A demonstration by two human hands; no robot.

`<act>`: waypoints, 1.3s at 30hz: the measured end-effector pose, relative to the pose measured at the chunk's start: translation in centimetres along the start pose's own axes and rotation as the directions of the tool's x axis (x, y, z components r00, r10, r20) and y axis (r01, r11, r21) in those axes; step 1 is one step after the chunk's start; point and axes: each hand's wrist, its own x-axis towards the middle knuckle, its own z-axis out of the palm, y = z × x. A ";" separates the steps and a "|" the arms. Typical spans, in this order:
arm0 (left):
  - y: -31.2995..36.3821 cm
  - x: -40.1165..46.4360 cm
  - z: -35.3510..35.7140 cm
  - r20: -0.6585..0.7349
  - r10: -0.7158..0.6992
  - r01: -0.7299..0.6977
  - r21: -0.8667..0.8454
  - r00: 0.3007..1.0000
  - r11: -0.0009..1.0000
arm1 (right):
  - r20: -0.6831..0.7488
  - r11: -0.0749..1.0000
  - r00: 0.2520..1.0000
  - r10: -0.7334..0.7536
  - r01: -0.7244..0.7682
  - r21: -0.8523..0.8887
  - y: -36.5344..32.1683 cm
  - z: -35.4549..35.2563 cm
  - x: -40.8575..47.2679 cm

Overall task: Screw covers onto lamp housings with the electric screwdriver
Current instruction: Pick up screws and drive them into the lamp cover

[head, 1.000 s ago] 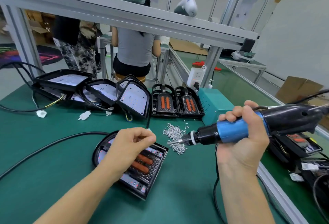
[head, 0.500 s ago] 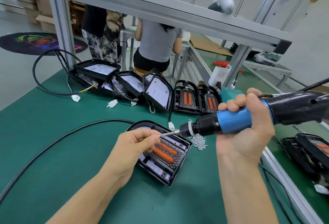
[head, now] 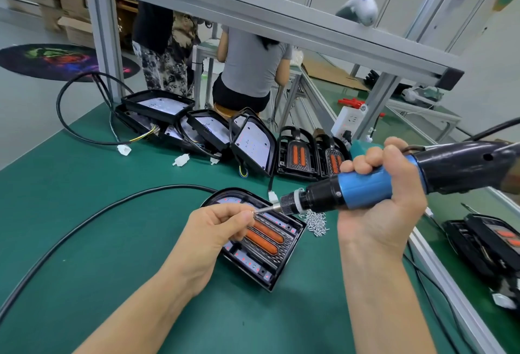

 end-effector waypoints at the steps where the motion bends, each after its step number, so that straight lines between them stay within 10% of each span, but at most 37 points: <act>1: 0.0 0.0 0.0 -0.002 -0.004 0.004 -0.014 1.000 1.000 | 0.005 1.000 1.000 0.003 -0.003 0.000 0.1 0.0 0.0; 18: -0.2 0.1 -4.4 -0.115 0.183 -0.138 0.319 0.976 0.938 | 0.053 0.993 0.992 0.118 -0.117 -0.010 2.9 0.9 -1.1; 27: -1.2 0.0 -6.4 0.062 0.388 -0.249 0.856 0.920 0.454 | 0.087 0.969 0.989 0.119 -0.097 -0.227 5.9 0.8 -1.8; 39: -2.2 0.4 -6.6 0.027 0.337 -0.186 0.874 0.941 0.449 | 0.166 0.933 0.979 0.120 -0.054 -0.357 8.7 0.9 -2.8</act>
